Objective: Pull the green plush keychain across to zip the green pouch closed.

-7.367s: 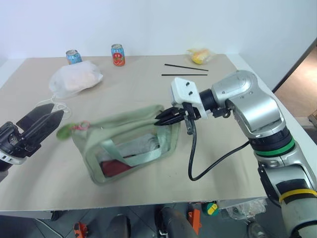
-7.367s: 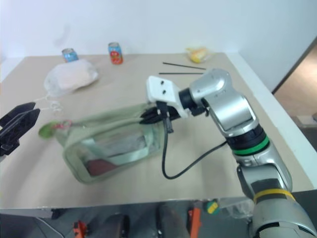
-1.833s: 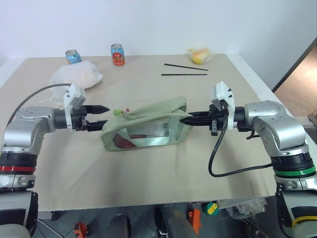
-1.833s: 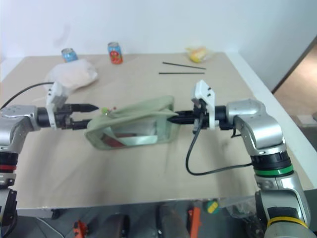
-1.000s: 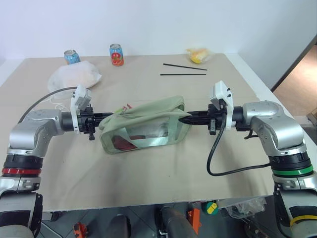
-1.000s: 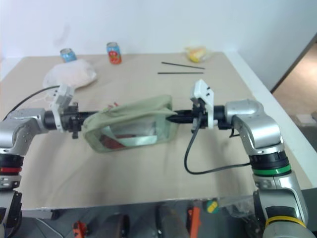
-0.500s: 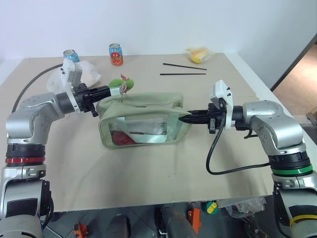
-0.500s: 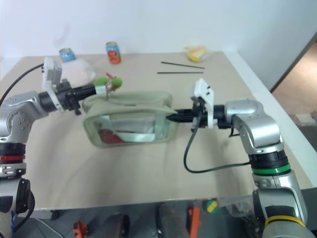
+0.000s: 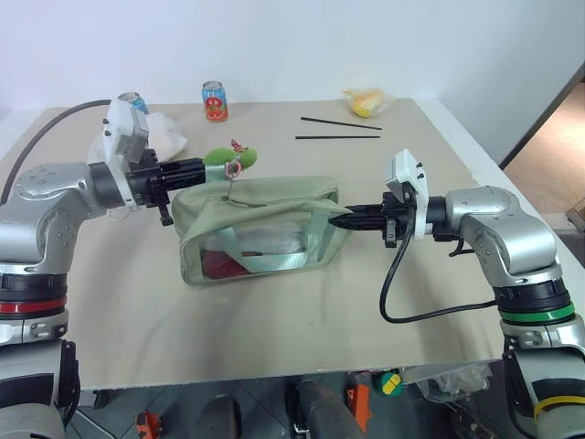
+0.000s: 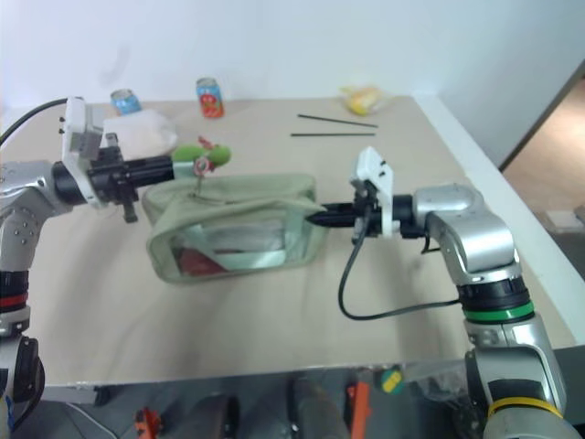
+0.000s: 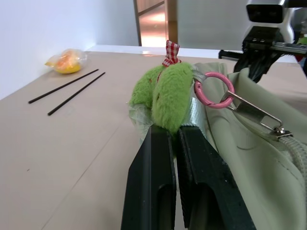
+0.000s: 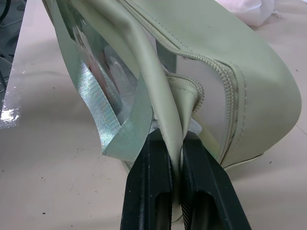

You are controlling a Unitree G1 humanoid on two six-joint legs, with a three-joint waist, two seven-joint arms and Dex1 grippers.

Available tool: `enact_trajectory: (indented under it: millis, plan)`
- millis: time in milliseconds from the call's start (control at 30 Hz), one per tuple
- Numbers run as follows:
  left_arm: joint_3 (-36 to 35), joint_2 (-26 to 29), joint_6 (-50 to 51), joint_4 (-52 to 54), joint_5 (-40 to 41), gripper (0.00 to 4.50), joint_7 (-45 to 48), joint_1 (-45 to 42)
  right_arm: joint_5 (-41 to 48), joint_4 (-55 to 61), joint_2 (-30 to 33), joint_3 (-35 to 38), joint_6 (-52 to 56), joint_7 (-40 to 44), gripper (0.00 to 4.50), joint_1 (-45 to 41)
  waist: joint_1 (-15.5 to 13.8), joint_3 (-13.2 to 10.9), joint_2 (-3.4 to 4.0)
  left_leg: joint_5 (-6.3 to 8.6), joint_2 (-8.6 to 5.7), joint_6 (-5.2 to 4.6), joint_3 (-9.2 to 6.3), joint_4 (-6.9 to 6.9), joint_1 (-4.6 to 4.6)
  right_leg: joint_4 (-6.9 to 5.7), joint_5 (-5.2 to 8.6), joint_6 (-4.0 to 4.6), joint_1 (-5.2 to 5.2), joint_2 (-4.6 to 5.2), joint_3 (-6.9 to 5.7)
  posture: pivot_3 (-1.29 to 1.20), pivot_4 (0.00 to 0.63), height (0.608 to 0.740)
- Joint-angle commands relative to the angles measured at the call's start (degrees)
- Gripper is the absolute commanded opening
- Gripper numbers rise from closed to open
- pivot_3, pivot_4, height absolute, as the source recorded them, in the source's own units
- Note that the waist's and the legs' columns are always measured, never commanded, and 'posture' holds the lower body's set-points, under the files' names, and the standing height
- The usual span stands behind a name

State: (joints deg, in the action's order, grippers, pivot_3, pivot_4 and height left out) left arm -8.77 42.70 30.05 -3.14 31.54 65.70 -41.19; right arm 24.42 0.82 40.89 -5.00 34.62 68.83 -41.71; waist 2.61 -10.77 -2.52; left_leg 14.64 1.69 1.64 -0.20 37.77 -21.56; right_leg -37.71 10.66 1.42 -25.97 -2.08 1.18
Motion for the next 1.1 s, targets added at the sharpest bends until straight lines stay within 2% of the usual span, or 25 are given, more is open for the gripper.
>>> enact_trajectory:
  millis: [33, 367, 567, 600, 667, 700, 800, 967, 1100]
  plan:
    - [-1.3, 1.0, -2.2, 0.7, 0.0, 0.04, 0.1, -1.7, 0.4, 1.4, 0.4, 0.3, 0.0, 0.3, 0.0, -1.4, 0.0, 0.0, 0.0, 0.0, 0.0, 0.0, 0.0, 0.0, 0.0, 0.0, 0.0, 0.0, 0.0, 0.0, 0.0, 0.0, 0.15, 0.74]
    - [-1.1, 1.0, -1.6, 0.8, 0.4, 0.04, 0.1, 1.6, 0.2, 1.4, 0.8, 0.3, 0.1, 0.9, 0.0, -2.0, 0.0, 0.0, 0.0, 0.0, 0.0, 0.0, 0.0, 0.0, 0.02, 0.0, 0.0, 0.0, 0.0, 0.0, 0.01, 0.0, 0.15, 0.74]
    - [-2.0, 0.6, 1.9, 0.5, 2.3, 1.92, -1.7, 4.2, 0.0, 1.3, 0.7, 0.3, 0.0, 0.9, 0.0, -2.0, 0.0, 0.0, 0.0, 0.0, -0.03, 0.0, 0.01, 0.01, -0.01, 0.0, 0.0, -0.01, 0.0, 0.05, 0.01, 0.0, 0.15, 0.74]
    - [-2.0, 0.7, 2.3, 1.0, 2.7, 2.39, -1.6, 4.8, 0.0, 1.3, 0.7, 0.3, 0.0, 0.9, 0.0, -2.0, 0.0, 0.0, 0.0, 0.0, -0.04, 0.0, 0.01, 0.01, -0.01, 0.0, 0.0, -0.01, 0.0, 0.06, 0.01, 0.0, 0.15, 0.74]
    - [-1.9, 1.1, 2.7, 1.3, 2.7, 2.9, -1.4, 5.8, 0.0, 1.3, 0.7, 0.3, 0.0, 0.9, 0.0, -2.1, 0.0, 0.0, 0.0, 0.0, -0.03, 0.0, 0.02, 0.01, -0.01, 0.0, 0.0, -0.01, 0.0, 0.06, 0.02, 0.0, 0.15, 0.74]
    - [-1.6, 1.5, 2.6, 1.2, 2.2, 3.37, -1.1, 6.3, 0.1, 1.3, 0.7, 0.4, 0.0, 0.9, 0.0, -2.1, 0.0, 0.0, 0.0, 0.0, -0.03, 0.0, 0.01, 0.01, -0.02, 0.01, 0.0, -0.01, 0.0, 0.06, 0.01, 0.0, 0.15, 0.74]
    - [-0.2, 4.6, 2.6, 0.2, 0.6, 4.39, 2.0, 8.9, 0.0, 1.2, 0.8, 0.3, -0.1, 1.0, 0.0, -2.3, 0.0, 0.0, 0.0, 0.0, -0.02, 0.0, 0.0, 0.01, -0.02, 0.0, 0.0, 0.0, -0.01, 0.05, 0.0, 0.0, 0.15, 0.74]
    - [2.1, 11.8, 1.4, -2.2, -2.1, 4.47, 9.8, 14.1, 0.1, 0.9, 0.8, 0.0, -0.3, 1.2, 0.0, -2.6, 0.1, 0.0, 0.01, 0.0, 0.02, 0.0, -0.01, -0.05, 0.06, 0.0, 0.02, 0.04, -0.01, -0.02, -0.02, 0.0, 0.15, 0.74]
    - [2.3, 15.2, 0.2, -6.9, -3.9, 4.47, 13.2, 14.3, 0.1, 0.8, 0.8, -0.2, -0.4, 1.4, 0.0, -3.0, 0.0, 0.0, 0.01, 0.0, 0.03, 0.0, -0.03, -0.04, 0.04, 0.0, 0.03, 0.04, -0.01, -0.02, -0.07, 0.0, 0.15, 0.74]
